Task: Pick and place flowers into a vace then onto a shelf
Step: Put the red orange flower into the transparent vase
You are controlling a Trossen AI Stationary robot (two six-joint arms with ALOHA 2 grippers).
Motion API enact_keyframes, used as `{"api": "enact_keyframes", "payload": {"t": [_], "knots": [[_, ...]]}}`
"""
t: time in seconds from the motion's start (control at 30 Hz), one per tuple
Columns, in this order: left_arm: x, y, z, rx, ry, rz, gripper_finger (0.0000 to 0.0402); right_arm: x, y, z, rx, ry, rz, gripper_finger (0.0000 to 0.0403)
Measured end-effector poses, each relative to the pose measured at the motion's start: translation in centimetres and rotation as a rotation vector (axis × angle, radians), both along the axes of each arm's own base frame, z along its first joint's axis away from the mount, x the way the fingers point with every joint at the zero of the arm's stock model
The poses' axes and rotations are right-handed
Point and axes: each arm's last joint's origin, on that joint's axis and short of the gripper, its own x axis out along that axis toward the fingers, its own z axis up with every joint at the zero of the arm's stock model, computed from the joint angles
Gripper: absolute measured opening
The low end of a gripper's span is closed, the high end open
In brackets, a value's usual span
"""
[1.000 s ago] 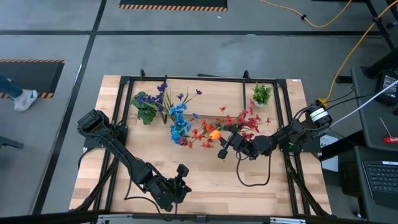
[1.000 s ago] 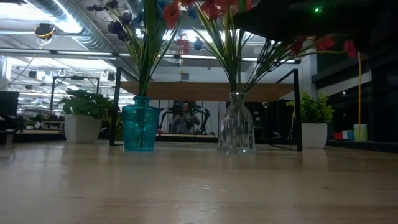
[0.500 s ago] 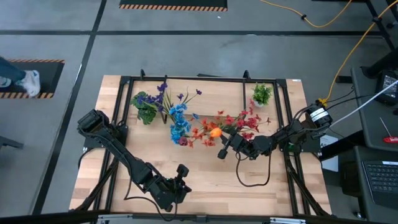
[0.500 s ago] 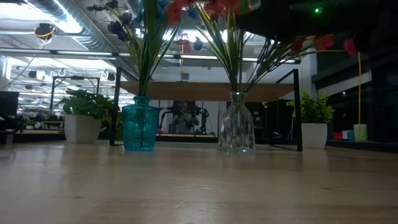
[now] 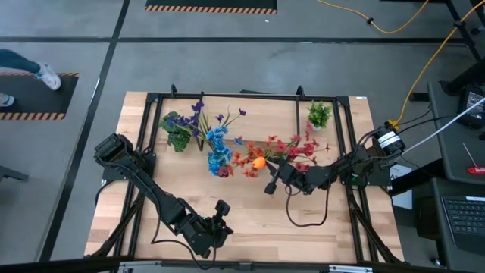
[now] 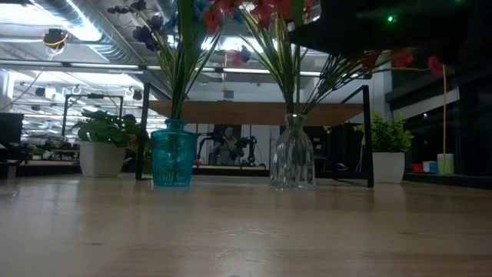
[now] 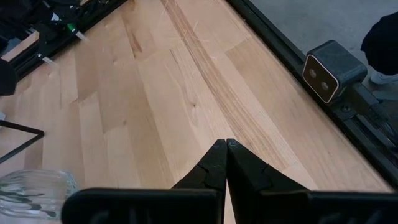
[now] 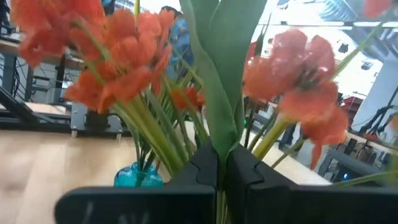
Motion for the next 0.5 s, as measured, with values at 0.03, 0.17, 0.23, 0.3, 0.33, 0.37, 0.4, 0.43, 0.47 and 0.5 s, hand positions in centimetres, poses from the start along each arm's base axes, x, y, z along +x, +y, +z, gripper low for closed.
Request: {"api": "enact_keyframes", "payload": {"t": [0.03,0.17,0.23,0.3,0.33,0.37,0.4,0.43,0.47,0.5], "knots": [[0.0,0.0,0.0,0.0,0.0,0.0,0.0003,0.04,-0.06,-0.11,0.01,0.003,0.0,0.0004],[0.0,0.0,0.0,0.0,0.0,0.0,0.0003,0.25,-0.44,-0.54,0.052,0.017,-0.006,0.0003],[0.0,0.0,0.0,0.0,0.0,0.0,0.0003,0.33,-0.56,-0.75,0.065,0.028,-0.008,0.0003],[0.0,0.0,0.0,0.0,0.0,0.0,0.0003,0.37,-0.62,-0.86,0.066,0.037,-0.01,0.0003],[0.0,0.0,0.0,0.001,0.001,0.0,0.0003,0.37,-0.63,-0.85,0.066,0.037,-0.011,0.0003],[0.0,0.0,0.0,0.0,0.0,0.0,0.0003,0.37,-0.63,-0.84,0.066,0.036,-0.011,0.0004],[0.0,0.0,0.0,0.0,0.0,0.0,0.0003,0.37,-0.63,-0.83,0.066,0.035,-0.011,0.0006],[0.0,0.0,0.0,0.0,0.001,0.0,0.0003,0.37,-0.63,-0.83,0.066,0.035,-0.011,0.0009],[0.0,0.0,0.0,0.001,0.001,0.0,0.0003,0.37,-0.63,-0.84,0.066,0.035,-0.011,0.0012],[-0.01,0.0,-0.01,0.001,0.001,0.0,0.0003,0.37,-0.63,-0.85,0.065,0.037,-0.011,0.0015]]}}
